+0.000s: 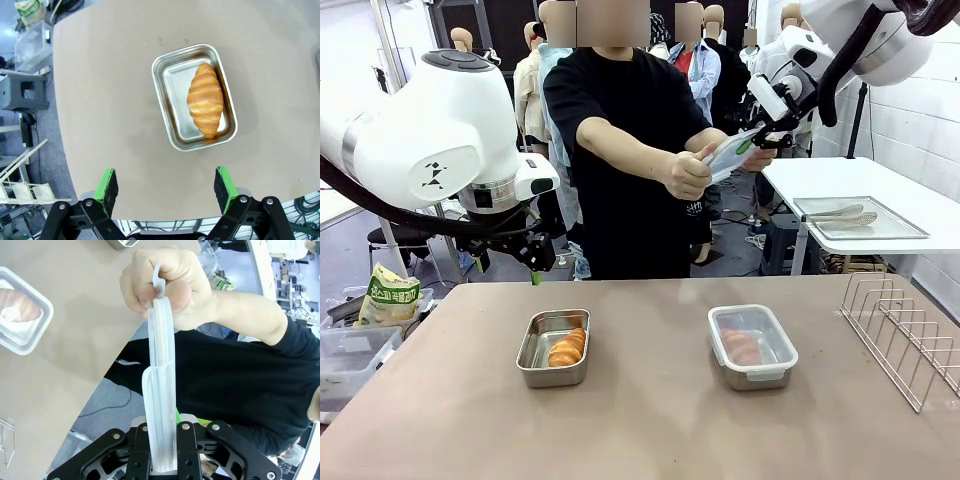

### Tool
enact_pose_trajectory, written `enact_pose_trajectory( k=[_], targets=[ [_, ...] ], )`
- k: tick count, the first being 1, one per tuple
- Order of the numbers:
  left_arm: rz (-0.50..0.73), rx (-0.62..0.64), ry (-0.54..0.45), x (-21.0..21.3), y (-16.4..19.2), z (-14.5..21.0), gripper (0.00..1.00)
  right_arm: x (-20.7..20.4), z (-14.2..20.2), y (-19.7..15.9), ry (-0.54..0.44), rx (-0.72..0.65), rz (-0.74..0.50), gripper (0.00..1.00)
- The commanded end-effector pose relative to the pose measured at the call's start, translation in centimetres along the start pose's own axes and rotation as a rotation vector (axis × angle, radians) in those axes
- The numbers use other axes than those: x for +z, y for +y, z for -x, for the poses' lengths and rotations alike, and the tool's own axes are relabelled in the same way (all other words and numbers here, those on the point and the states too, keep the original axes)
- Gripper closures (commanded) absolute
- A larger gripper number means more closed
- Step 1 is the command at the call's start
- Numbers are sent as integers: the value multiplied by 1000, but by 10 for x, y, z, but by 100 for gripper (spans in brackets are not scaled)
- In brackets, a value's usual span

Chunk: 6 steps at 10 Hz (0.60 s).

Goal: Place the bread in airtight containers.
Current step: Release when the human grabs the Airtight Container lid.

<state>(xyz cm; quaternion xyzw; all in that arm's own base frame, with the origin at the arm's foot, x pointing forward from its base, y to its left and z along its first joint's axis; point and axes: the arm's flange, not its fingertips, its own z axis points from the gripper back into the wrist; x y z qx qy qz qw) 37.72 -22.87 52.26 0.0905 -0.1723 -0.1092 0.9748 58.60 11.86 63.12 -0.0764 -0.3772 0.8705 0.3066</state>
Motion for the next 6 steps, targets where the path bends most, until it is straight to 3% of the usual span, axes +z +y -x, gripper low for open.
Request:
enact_pose_trajectory(
  k=[1, 3, 4, 6],
  targets=[
    [0, -1, 5, 1, 1, 0, 0, -1, -1, 1, -1, -1, 0, 100],
    [0, -1, 5, 1, 1, 0, 0, 0, 0, 0, 0, 0, 0, 100],
    [0, -1, 5, 1, 1, 0, 0, 3, -2, -1, -24, -25, -14, 87],
    [0, -1, 5, 1, 1, 0, 0, 4, -2, 2, 10, -42, -31, 49]
  ],
)
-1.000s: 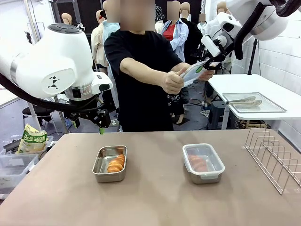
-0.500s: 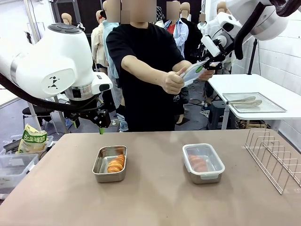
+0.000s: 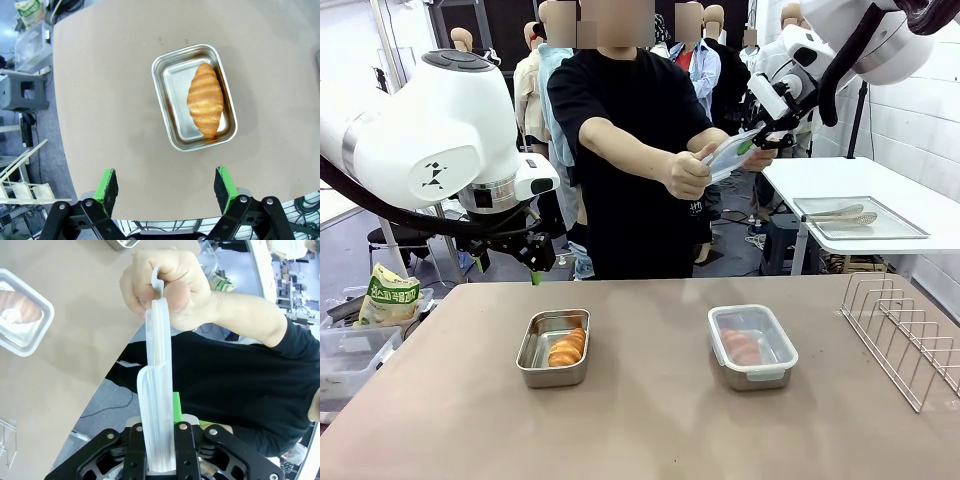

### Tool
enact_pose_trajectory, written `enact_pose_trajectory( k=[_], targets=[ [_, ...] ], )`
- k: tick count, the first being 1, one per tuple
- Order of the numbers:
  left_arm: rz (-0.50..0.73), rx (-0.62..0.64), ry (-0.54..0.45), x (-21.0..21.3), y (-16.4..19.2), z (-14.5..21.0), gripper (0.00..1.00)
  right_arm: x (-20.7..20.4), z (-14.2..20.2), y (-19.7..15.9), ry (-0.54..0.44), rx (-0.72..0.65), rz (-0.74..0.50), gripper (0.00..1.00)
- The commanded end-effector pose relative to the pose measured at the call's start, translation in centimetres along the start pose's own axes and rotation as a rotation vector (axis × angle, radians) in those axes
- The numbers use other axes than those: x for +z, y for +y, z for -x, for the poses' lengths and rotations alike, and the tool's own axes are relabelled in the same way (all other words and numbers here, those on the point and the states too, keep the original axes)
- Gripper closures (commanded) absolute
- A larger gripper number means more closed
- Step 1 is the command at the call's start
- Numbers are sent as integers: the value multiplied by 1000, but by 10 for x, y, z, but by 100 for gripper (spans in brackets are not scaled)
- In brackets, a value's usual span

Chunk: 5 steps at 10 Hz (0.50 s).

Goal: Place the bread in airtight containers.
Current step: Release when the human grabs the Airtight Container lid.

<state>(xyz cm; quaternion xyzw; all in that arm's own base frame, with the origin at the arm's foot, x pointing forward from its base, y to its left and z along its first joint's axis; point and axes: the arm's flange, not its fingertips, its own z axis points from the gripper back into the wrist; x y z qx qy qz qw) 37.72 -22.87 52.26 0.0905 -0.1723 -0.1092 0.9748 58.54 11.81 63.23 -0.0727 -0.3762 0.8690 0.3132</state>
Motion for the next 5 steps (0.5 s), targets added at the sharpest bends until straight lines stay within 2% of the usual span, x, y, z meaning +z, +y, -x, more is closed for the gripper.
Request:
enact_pose_trajectory(
  k=[1, 2, 3, 5],
  targets=[
    [0, -2, 5, 1, 1, 0, 0, 2, 0, 3, 10, -38, -24, 29],
    [0, -2, 5, 1, 1, 0, 0, 2, 0, 4, 10, -43, -23, 10],
    [0, -2, 5, 1, 1, 0, 0, 2, 0, 4, 8, -46, -23, 0],
    [0, -2, 5, 1, 1, 0, 0, 1, -1, 6, 15, -51, -19, 0]
  ],
)
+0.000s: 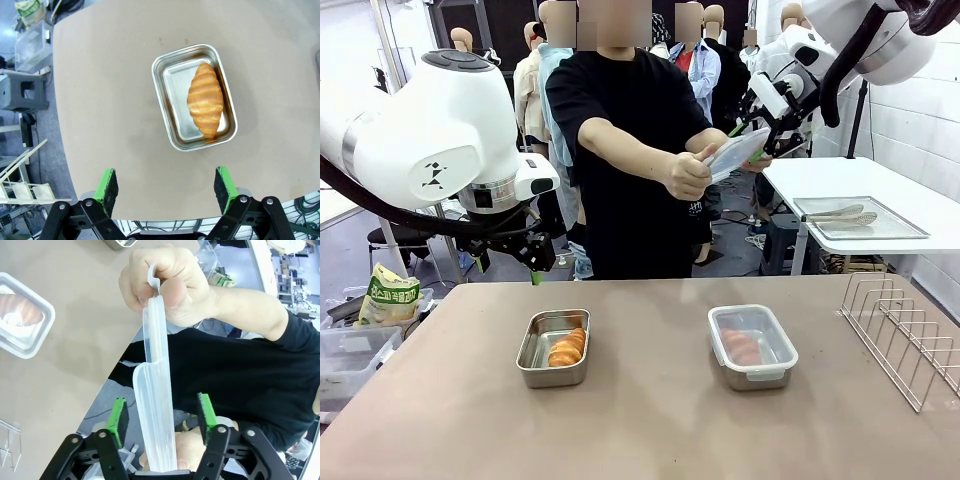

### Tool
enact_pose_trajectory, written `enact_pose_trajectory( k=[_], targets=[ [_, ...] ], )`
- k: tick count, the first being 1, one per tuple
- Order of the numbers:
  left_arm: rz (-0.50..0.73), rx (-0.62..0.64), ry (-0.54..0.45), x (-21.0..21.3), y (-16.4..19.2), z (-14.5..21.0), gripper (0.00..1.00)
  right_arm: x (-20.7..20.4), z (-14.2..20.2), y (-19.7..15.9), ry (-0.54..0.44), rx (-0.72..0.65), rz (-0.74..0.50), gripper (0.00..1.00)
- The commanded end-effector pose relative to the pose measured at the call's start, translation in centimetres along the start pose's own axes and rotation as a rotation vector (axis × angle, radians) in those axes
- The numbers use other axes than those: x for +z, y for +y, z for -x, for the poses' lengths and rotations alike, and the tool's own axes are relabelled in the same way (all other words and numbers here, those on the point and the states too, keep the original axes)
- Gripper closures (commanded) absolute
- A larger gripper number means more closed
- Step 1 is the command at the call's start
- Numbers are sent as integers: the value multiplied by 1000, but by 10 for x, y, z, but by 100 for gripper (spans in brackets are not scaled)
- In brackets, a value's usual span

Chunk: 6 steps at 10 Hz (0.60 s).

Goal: Place the bread in airtight containers.
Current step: Release when the human grabs the Airtight Container lid.

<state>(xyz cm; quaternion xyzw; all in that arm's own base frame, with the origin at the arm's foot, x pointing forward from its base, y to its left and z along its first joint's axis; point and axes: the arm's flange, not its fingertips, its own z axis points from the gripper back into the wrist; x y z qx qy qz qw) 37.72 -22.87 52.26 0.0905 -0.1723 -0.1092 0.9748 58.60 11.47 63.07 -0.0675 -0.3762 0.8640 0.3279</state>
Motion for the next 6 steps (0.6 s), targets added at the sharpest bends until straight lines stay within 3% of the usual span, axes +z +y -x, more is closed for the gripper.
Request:
enact_pose_trajectory(
  k=[1, 6],
  targets=[
    [0, -2, 5, 1, 1, 0, 0, 1, -3, 3, 16, -19, -17, 0],
    [0, -2, 5, 1, 1, 0, 0, 1, -5, 5, 17, -11, -27, 0]
  ],
)
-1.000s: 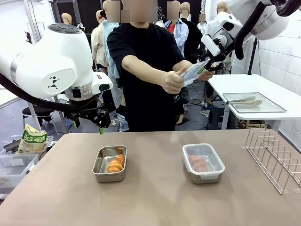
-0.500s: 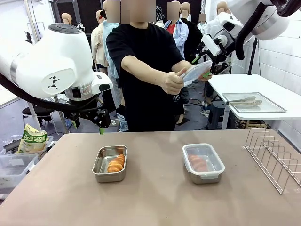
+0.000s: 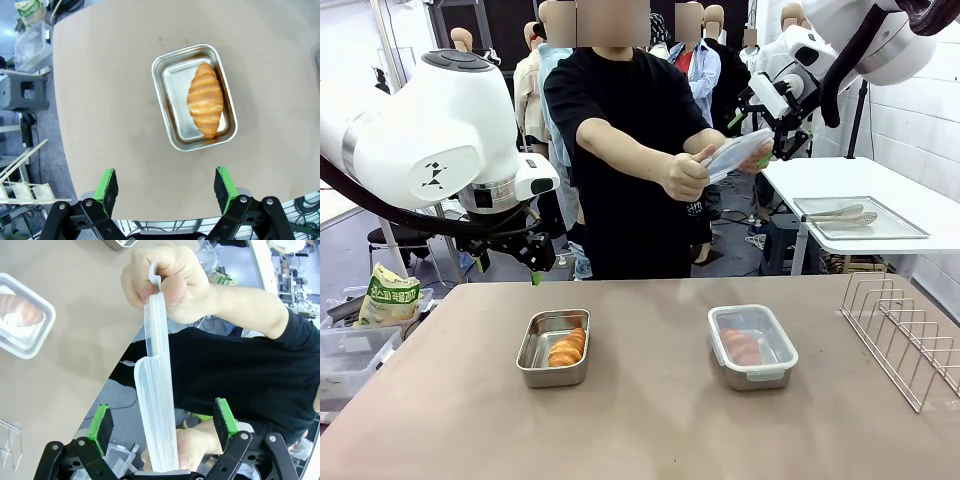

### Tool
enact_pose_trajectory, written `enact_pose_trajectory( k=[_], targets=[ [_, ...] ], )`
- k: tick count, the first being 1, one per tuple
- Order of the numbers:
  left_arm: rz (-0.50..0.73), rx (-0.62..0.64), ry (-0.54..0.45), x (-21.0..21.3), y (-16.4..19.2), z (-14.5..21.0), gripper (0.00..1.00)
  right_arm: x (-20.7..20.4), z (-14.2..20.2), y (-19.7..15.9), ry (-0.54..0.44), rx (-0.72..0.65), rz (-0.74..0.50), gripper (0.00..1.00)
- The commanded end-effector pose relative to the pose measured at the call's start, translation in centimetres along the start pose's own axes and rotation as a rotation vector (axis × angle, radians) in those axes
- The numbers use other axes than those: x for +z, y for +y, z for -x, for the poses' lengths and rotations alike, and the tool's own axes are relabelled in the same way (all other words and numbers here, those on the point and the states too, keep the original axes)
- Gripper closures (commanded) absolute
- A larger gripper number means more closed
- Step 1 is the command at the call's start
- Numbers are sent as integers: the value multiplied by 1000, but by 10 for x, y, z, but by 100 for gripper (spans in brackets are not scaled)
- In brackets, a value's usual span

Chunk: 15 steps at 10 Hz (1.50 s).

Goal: Place the bread in airtight containers.
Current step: Release when the human grabs the Airtight Container lid.

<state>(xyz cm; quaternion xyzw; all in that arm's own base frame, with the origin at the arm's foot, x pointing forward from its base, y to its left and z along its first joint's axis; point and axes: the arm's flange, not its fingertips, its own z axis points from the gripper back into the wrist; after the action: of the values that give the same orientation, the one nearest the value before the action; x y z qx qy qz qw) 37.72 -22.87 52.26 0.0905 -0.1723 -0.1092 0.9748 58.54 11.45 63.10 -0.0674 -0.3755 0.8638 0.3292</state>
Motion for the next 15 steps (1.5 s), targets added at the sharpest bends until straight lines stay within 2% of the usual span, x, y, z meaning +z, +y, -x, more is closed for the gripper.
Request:
enact_pose_trajectory(
  k=[1, 2, 3, 15],
  targets=[
    [0, -2, 5, 1, 1, 0, 0, 1, -5, 5, 22, -12, -30, 0],
    [0, -2, 5, 1, 1, 0, 0, -1, -6, 4, -5, -13, -38, 0],
    [0, -2, 5, 1, 1, 0, 0, 0, 0, 0, 2, 1, -2, 0],
    [0, -2, 5, 1, 1, 0, 0, 0, 0, 0, 2, 1, -2, 0]
  ],
)
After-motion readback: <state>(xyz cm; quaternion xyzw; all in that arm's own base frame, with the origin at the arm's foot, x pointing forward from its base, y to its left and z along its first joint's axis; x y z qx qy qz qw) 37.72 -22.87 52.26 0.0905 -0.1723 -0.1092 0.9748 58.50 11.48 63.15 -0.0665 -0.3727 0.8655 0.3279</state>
